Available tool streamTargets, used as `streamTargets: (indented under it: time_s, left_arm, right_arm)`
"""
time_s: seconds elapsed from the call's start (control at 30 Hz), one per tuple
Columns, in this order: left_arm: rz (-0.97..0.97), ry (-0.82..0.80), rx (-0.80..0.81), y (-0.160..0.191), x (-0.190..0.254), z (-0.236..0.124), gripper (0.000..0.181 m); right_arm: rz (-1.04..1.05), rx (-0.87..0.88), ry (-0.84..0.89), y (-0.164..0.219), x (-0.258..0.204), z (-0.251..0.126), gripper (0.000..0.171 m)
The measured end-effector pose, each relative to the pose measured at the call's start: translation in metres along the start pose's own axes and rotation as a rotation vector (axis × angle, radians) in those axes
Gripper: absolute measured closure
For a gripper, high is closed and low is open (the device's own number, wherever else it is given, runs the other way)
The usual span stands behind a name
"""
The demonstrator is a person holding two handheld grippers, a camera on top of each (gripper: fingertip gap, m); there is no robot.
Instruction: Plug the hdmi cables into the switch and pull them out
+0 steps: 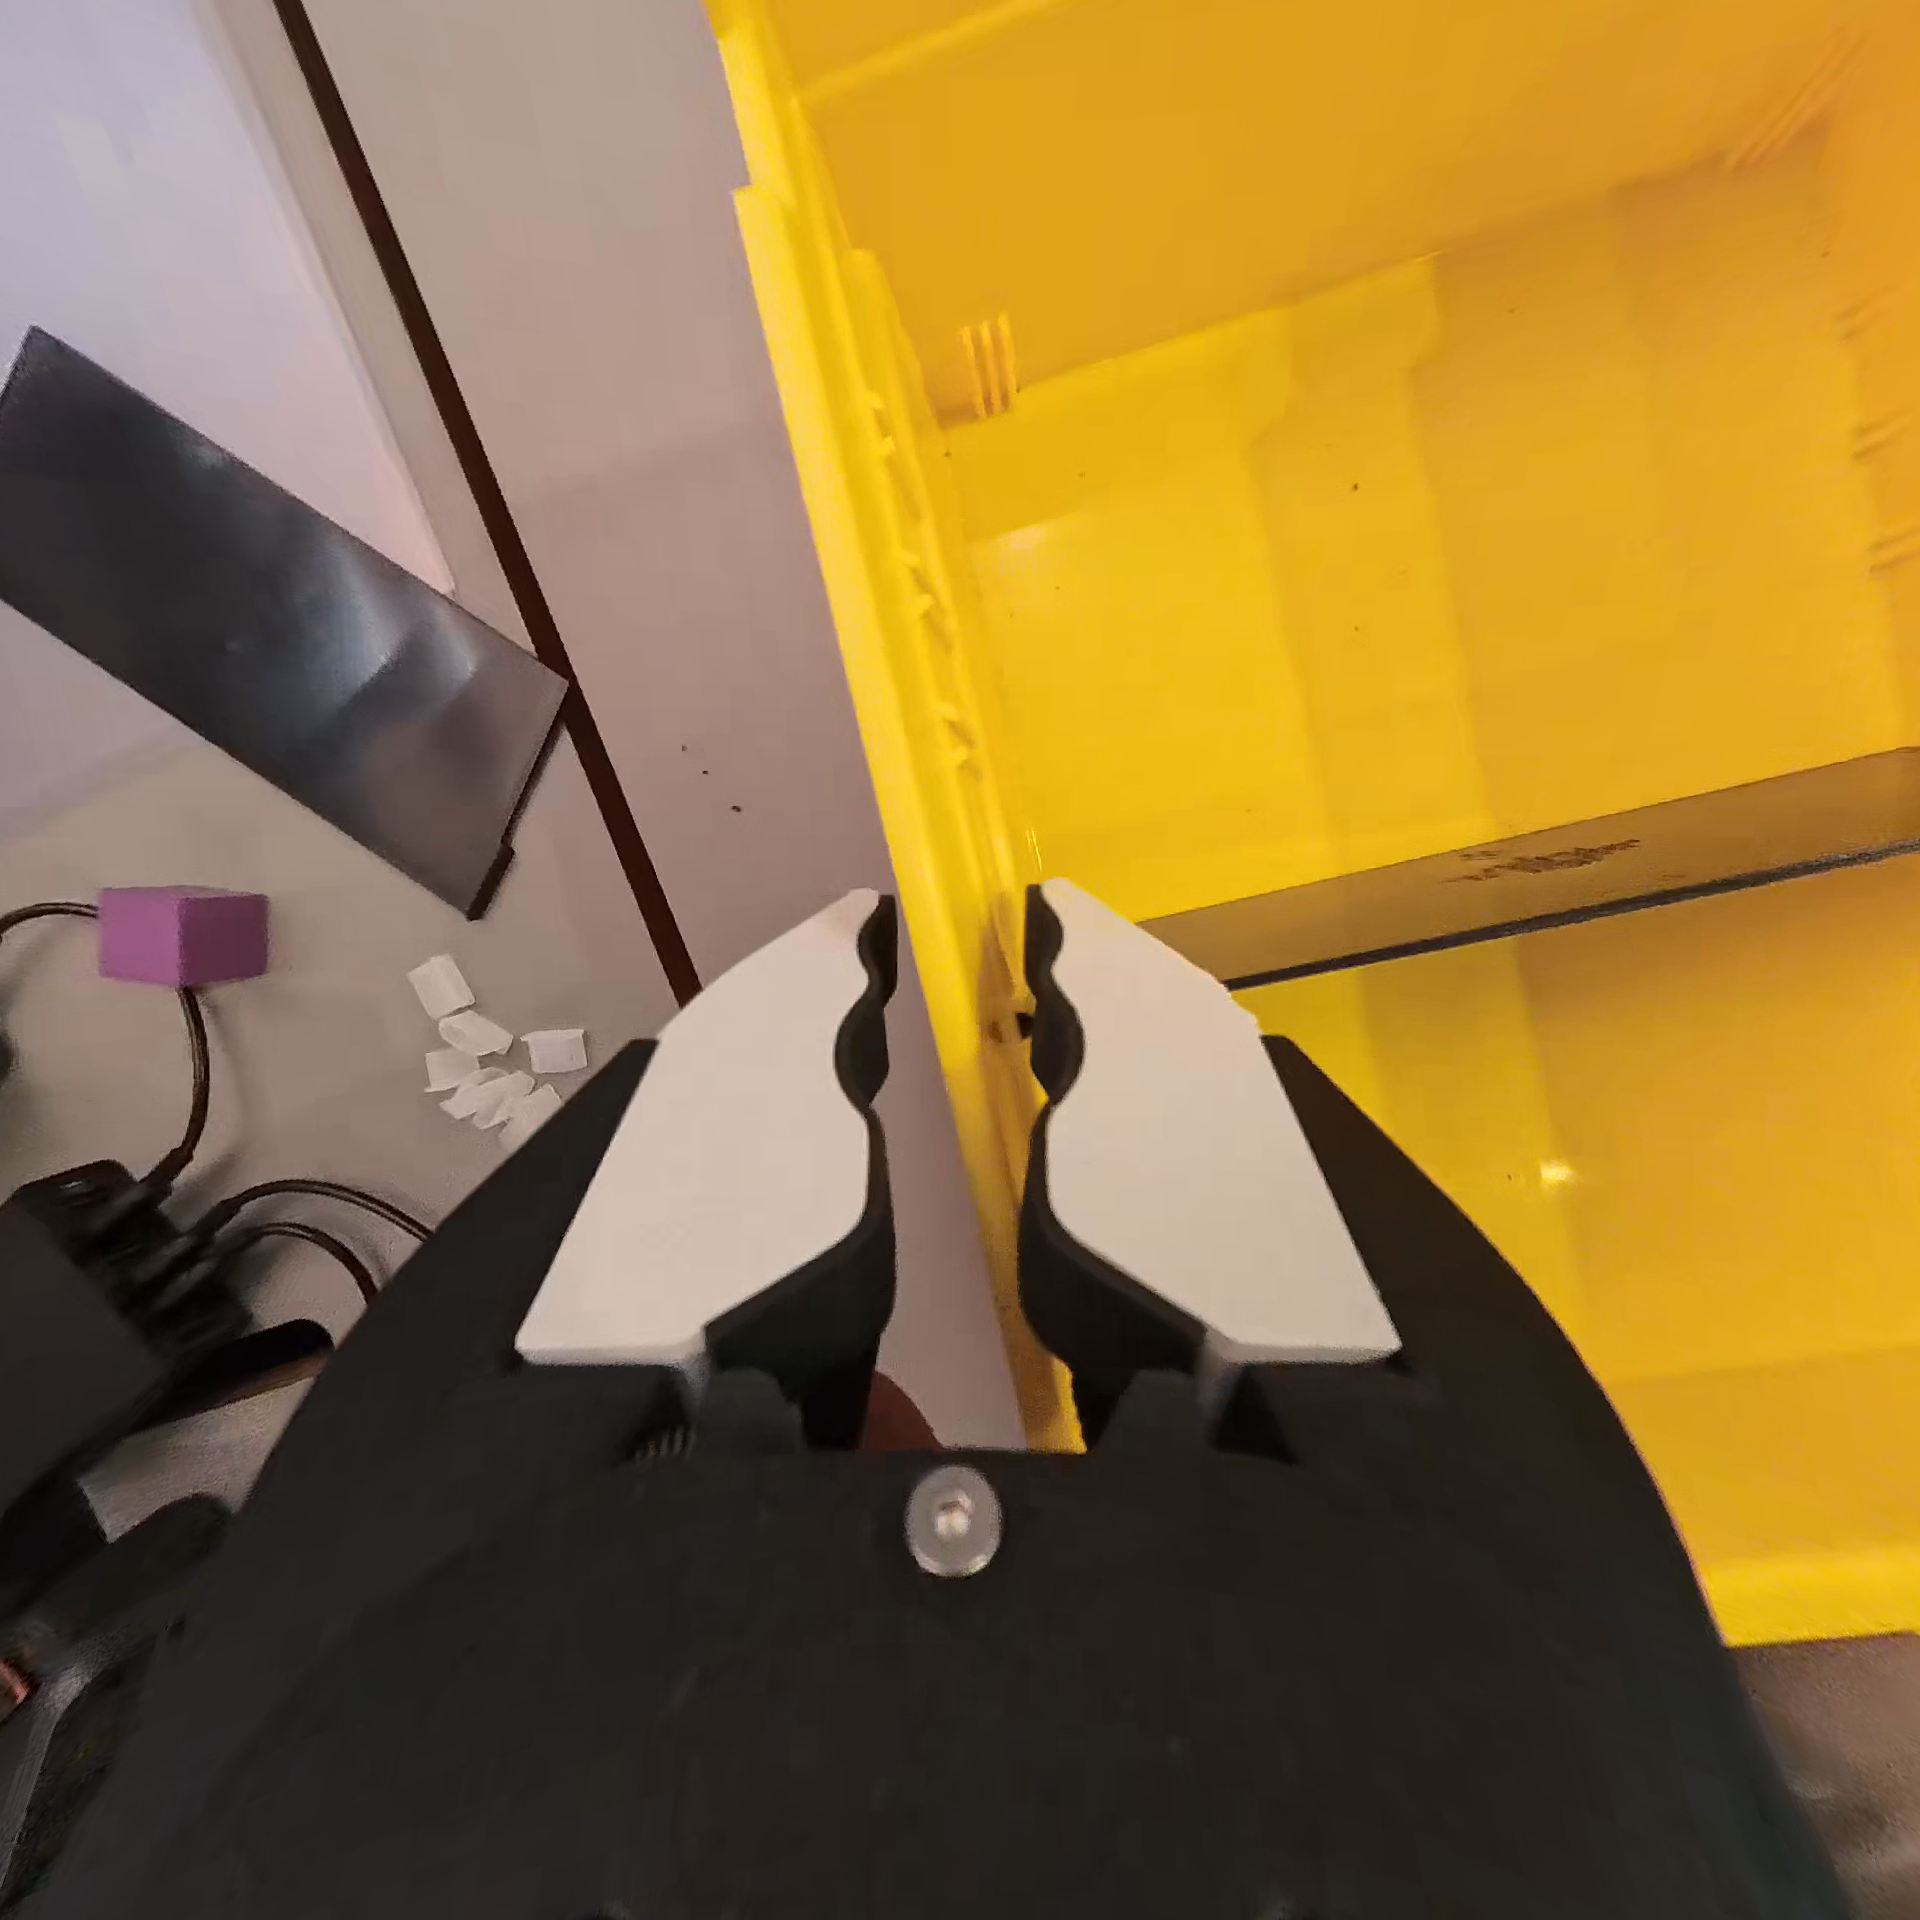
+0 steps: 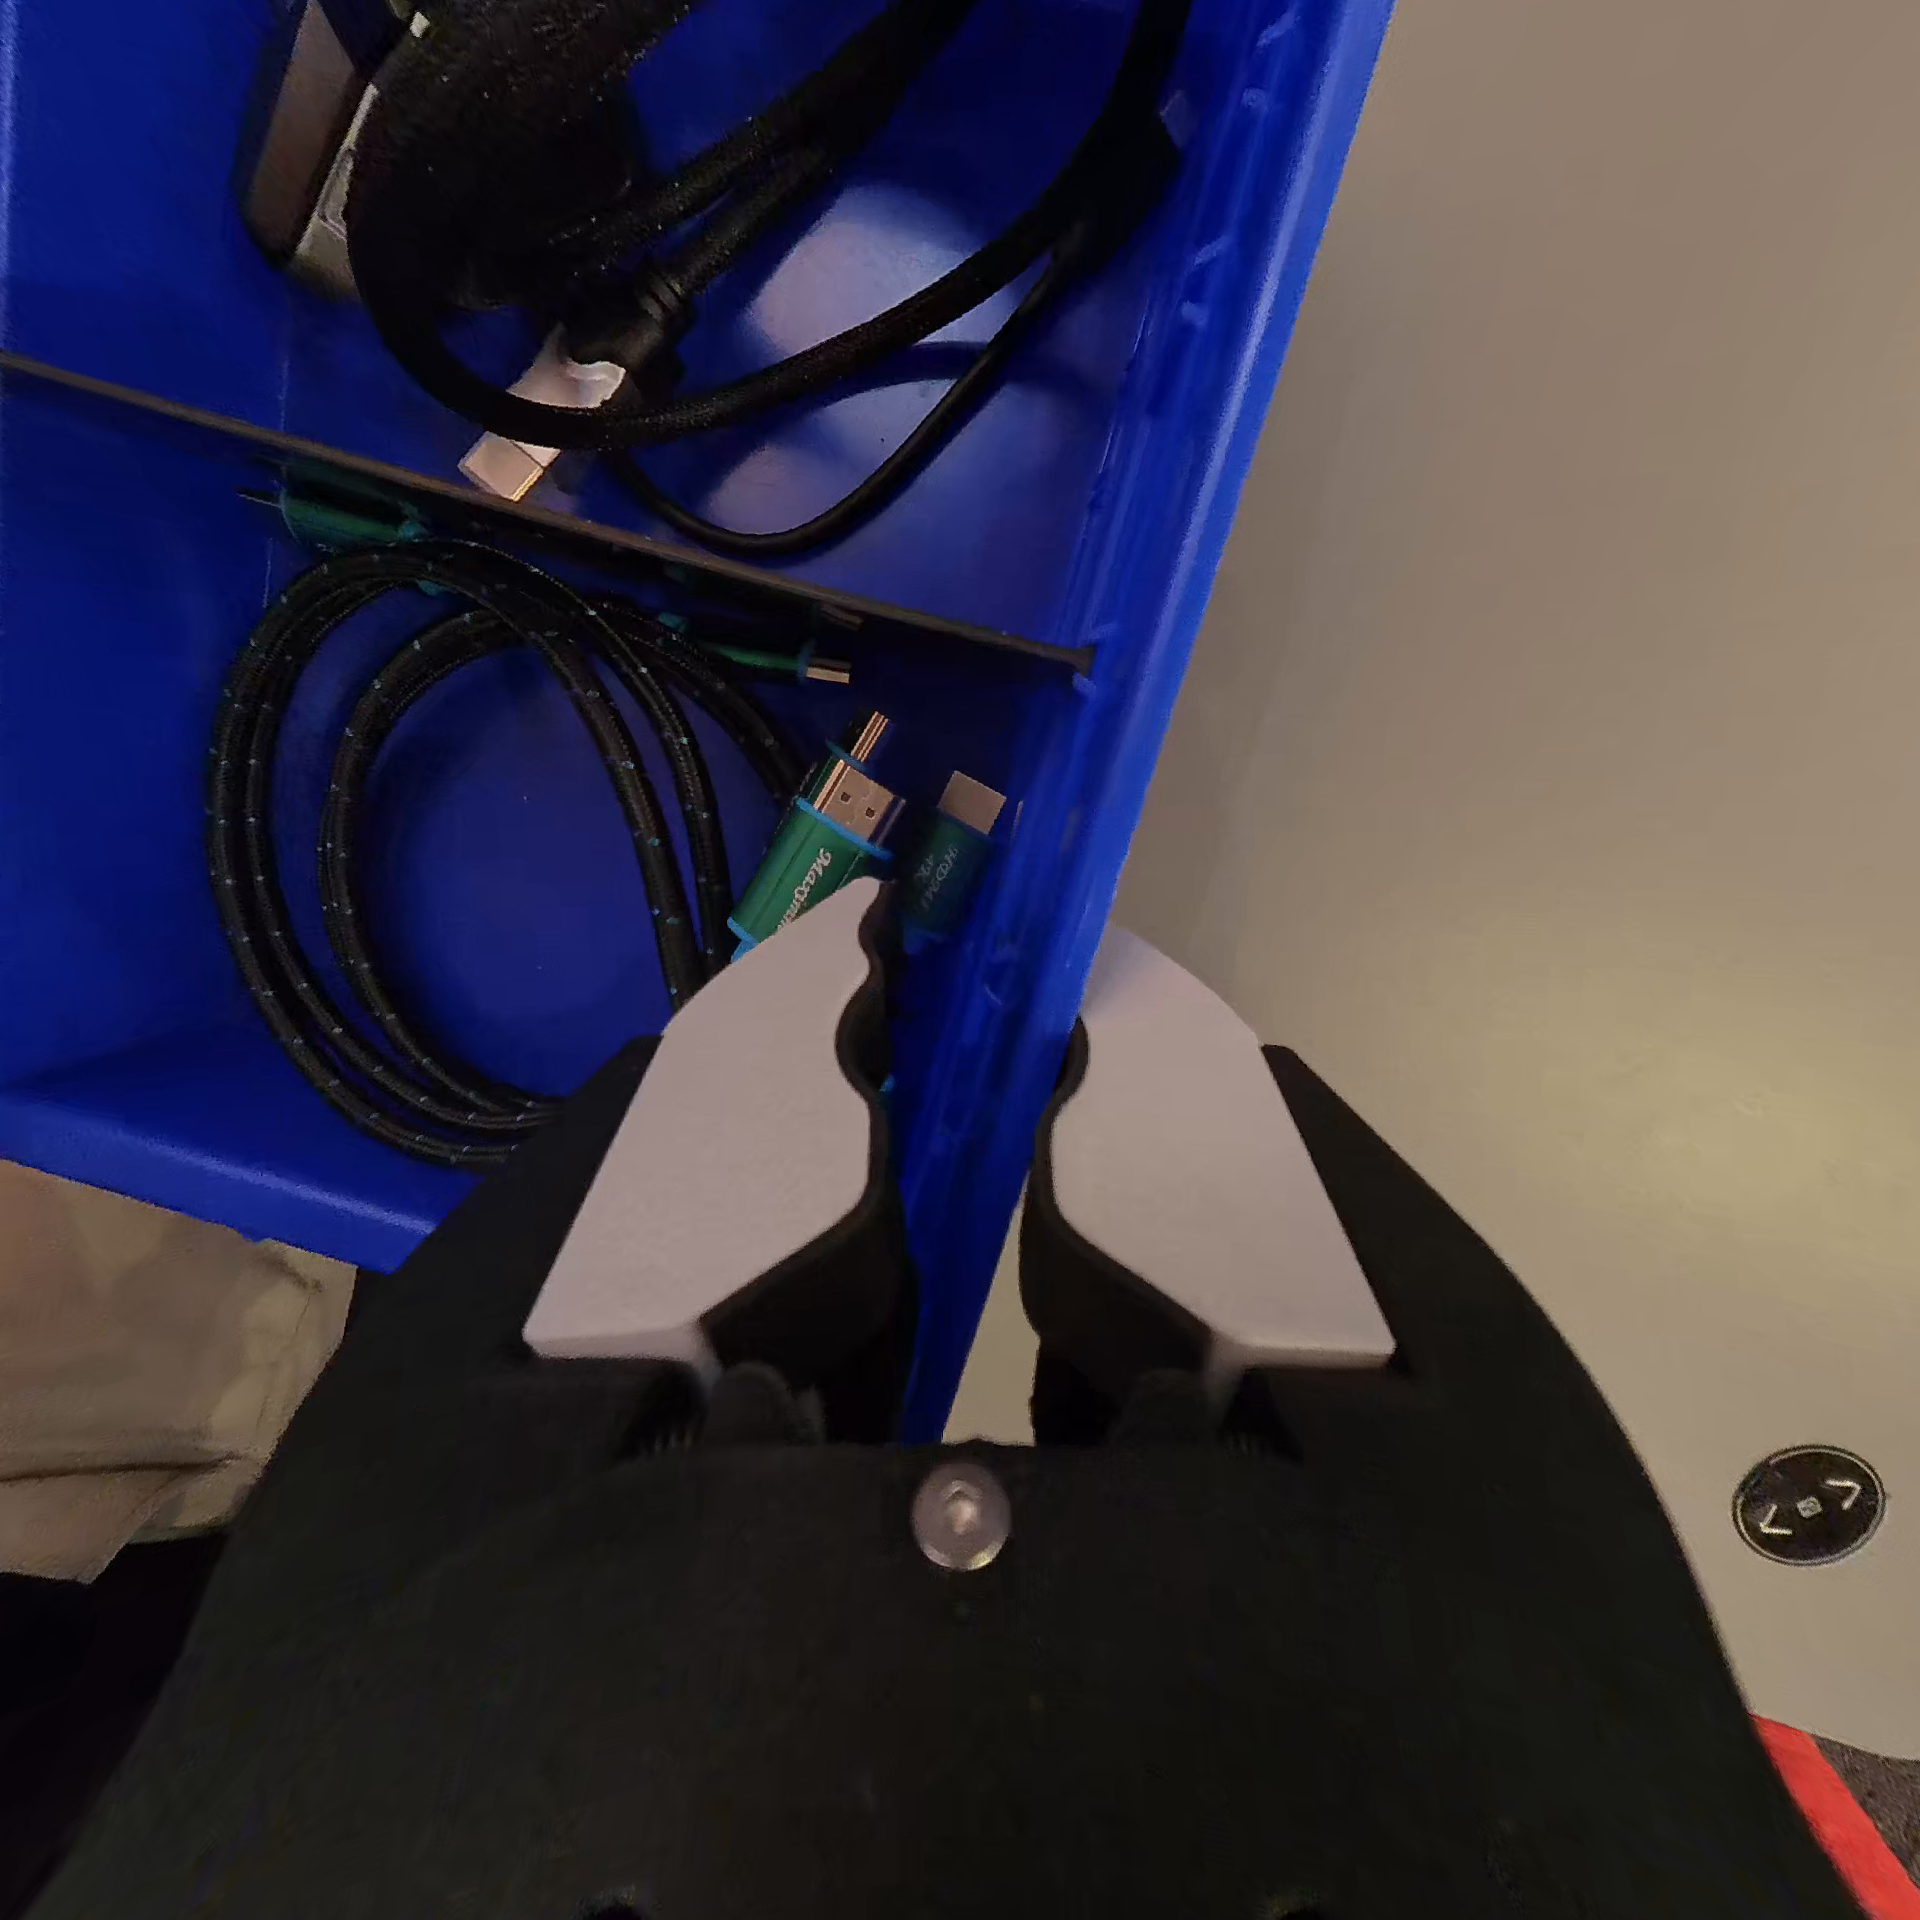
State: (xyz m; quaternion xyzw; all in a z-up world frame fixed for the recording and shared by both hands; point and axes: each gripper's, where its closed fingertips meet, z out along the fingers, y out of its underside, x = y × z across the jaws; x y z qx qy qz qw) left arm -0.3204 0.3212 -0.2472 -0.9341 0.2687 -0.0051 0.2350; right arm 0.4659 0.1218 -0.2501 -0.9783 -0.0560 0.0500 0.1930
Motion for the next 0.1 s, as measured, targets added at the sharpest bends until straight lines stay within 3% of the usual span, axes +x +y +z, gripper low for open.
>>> streamTargets:
  time_s: [0.1]
  left_arm:
    - [0.022, 0.001, -0.018, 0.0014, 0.0029, -0.0005, 0.168]
  right_arm:
    - [0.003, 0.001, 0.006, -0.0001, 0.0018, 0.0007, 0.153]
